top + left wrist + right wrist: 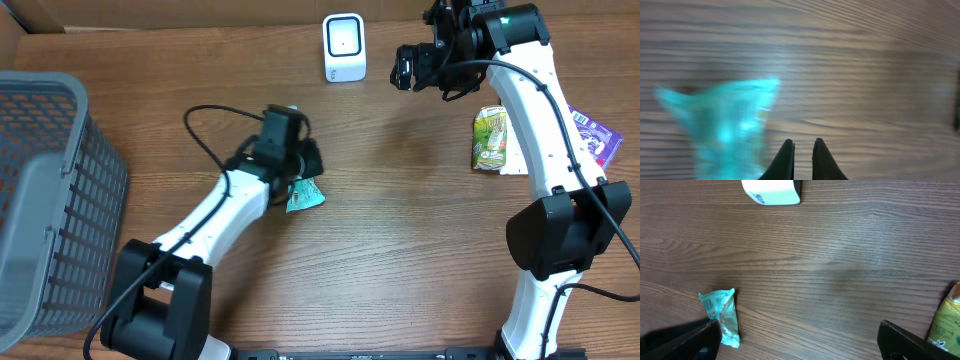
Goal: Scan the item barcode
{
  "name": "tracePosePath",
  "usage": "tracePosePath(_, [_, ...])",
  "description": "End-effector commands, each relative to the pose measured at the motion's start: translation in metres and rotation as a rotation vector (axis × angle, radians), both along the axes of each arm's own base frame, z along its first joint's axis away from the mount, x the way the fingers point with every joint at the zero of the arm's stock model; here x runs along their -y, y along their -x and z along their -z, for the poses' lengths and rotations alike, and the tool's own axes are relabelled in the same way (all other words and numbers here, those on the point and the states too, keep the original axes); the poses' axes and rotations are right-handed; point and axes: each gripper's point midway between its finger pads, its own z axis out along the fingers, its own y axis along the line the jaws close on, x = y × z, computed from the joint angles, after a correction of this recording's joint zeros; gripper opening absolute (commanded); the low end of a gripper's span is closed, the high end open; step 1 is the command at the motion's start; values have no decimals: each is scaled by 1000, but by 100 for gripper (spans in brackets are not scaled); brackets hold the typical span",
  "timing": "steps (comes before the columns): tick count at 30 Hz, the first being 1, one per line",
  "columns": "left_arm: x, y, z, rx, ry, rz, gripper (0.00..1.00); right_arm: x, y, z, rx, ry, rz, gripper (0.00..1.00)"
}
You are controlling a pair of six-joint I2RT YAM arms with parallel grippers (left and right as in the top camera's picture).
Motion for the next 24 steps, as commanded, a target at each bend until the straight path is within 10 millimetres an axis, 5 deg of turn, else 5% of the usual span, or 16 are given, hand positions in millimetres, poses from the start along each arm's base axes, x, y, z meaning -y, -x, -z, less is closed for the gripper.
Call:
tracePosePath(1, [26, 2, -9, 16, 45, -33, 7, 3, 0, 3, 0, 22, 1, 100])
tracePosePath(5, [41, 1, -22, 46, 41, -7, 29, 3, 2, 4, -10, 24, 0, 100])
tracePosePath(8, [30, -8, -47, 47, 33, -36, 38, 3, 6, 5, -20, 30, -19, 100])
tracePosePath(13, [-21, -29, -126, 90, -52, -70, 44, 3, 11, 7, -40, 30, -24, 100])
tracePosePath(18, [-85, -33, -214, 150, -111, -159, 49, -22, 18, 1, -59, -85, -86, 100])
tracePosePath(24, [-149, -13, -313, 278, -142, -235, 81, -72, 38, 7, -79, -128, -200, 100])
